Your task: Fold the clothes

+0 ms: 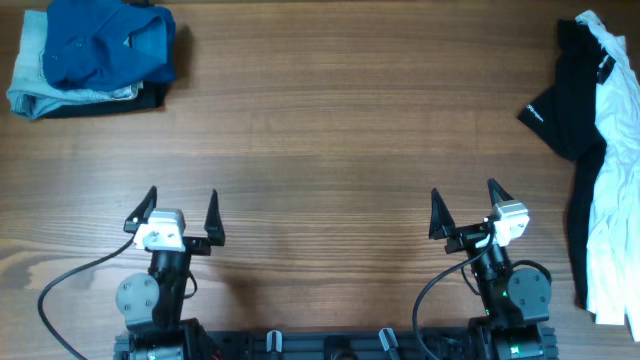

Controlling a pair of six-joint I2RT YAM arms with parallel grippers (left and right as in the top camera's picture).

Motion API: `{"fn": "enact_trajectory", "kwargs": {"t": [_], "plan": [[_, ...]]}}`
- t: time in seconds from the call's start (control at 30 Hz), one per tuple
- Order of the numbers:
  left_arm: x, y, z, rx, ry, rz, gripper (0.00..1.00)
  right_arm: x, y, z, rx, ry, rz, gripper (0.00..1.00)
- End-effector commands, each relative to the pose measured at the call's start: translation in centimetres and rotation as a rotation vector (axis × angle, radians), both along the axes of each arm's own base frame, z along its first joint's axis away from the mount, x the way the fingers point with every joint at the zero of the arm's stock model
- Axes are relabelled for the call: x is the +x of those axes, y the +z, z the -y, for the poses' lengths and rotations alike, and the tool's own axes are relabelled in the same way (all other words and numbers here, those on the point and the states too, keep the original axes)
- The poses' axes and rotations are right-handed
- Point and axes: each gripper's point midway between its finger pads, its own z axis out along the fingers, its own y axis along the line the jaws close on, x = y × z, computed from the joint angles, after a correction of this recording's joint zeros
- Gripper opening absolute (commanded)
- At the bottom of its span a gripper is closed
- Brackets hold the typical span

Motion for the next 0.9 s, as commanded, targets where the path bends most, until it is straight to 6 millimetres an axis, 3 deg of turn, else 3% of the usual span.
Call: {"fn": "enact_trajectory", "kwargs": {"t": [0.0,0.87], "plan": [[-0.06,-0.16,0.27,-0.025,-0.012,-0.005,1.0,-0.15,0.3,-0.45,-0.016,0.025,0.019,1.0],[-0.07,-0.06,0.34,-0.025,-0.016,-0.001,1.0,-0.15,0.29,-0.45,-0.016,0.025,0.019,1.0]]}}
